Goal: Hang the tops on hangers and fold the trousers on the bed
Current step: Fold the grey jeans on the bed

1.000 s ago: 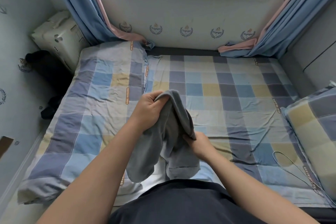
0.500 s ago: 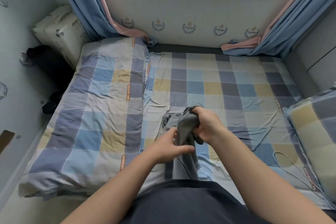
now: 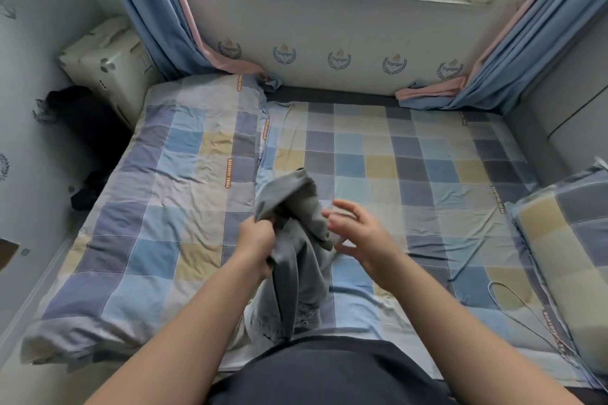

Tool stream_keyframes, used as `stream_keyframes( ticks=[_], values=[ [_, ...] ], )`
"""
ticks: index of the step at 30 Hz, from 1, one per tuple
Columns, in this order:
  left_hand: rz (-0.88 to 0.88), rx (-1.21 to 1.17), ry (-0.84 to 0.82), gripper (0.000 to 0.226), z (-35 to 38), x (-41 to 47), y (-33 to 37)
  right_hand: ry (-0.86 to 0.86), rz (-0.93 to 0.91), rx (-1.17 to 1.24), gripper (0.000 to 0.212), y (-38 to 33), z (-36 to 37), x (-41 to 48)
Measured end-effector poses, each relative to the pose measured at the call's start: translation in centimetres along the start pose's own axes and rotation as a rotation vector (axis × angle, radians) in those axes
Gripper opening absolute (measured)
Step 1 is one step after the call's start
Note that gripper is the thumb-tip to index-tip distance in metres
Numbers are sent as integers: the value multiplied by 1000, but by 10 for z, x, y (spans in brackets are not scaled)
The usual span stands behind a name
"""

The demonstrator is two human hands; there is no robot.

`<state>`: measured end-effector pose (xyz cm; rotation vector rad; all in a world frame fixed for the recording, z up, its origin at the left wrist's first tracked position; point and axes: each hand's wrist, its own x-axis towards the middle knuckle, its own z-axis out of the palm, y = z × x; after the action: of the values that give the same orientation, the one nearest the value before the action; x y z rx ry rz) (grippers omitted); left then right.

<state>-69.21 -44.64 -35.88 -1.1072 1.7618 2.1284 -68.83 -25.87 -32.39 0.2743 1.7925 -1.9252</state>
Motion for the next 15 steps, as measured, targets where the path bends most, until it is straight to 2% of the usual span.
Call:
stream_keyframes(
  ticks=[2,4,6,9,12,15],
  values=[
    [-39,-108,-24,15,3,-7,12,-32,5,-190,76,23,-1,-5],
    [-57,-164,-47,20,8,-12,20,-33,26,-376,98,52,6,-8],
    [-77,-214,-77,27,15,-18,28,-35,6,-457,102,79,18,-11],
    [-109,-291,-144,33,24,-26,39,-31,-25,-357,71,106,22,-5],
    [-86,-328,-157,31,26,-30,48,107,-78,-455,13,98,11,0],
    [-96,-404,-155,29,21,-29,52,199,-112,-469,28,77,-5,1]
  ],
)
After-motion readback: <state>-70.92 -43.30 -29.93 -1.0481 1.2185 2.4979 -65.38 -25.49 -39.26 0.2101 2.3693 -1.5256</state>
